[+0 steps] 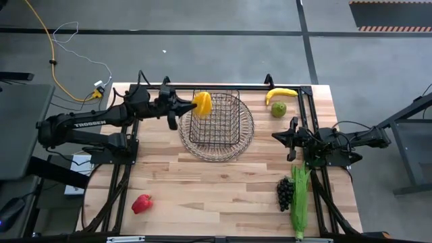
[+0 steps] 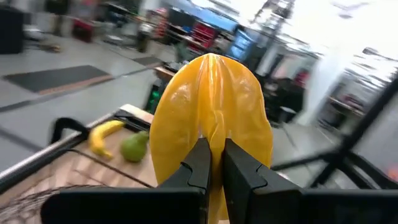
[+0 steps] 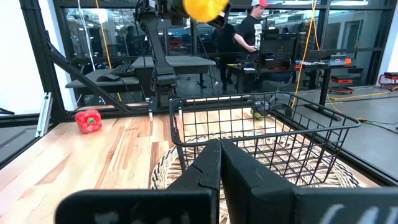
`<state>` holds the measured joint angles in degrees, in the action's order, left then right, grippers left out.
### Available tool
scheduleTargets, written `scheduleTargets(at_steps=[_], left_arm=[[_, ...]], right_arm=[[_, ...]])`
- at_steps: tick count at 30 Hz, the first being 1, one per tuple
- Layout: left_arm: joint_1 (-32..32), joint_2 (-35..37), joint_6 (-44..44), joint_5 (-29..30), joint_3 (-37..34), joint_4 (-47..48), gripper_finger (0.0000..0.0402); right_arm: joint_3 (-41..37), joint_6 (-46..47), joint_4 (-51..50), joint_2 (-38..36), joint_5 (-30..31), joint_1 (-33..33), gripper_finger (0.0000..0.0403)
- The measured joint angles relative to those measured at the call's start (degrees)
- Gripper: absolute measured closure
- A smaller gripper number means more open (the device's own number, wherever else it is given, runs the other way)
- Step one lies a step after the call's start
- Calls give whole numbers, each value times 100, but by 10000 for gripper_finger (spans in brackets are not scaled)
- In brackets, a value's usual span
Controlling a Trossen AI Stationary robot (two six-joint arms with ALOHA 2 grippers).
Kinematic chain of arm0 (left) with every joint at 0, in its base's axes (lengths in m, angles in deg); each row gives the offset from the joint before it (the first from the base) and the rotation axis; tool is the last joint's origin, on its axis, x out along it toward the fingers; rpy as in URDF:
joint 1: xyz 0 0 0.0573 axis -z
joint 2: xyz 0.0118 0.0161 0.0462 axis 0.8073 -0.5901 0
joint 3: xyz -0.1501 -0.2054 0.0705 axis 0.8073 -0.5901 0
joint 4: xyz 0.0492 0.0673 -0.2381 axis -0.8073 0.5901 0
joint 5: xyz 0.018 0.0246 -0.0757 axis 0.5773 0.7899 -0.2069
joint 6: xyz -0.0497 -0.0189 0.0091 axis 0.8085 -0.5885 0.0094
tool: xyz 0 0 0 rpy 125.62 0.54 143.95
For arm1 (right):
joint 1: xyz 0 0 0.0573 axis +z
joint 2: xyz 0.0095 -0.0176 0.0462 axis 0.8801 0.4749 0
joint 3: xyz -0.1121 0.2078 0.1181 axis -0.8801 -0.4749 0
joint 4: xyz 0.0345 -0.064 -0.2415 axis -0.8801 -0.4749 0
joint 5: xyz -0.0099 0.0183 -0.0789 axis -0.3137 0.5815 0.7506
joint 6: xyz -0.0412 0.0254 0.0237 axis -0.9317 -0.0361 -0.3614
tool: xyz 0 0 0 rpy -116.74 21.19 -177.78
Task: Build produce basket
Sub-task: Put the starfruit into the wire basket
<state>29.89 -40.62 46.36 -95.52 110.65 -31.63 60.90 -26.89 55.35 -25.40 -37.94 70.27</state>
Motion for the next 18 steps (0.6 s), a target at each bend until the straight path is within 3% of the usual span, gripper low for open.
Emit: scheduleTargets(at_steps=[4, 9, 14, 18], left_arm=[[-100, -410, 66, 256, 325, 504, 391], [-382, -1335, -271, 171, 1263, 1992, 391], [-618, -2338, -1139, 164, 2166, 3275, 391], [-680, -3103, -1933, 160, 2587, 3664, 391]], right_arm=[[-1, 0, 0, 0, 0, -1, 402], [-2, -1, 0, -1, 1, -1, 402], [0, 0, -2, -2, 1, 0, 402], [0, 0, 0, -1, 1, -2, 402]])
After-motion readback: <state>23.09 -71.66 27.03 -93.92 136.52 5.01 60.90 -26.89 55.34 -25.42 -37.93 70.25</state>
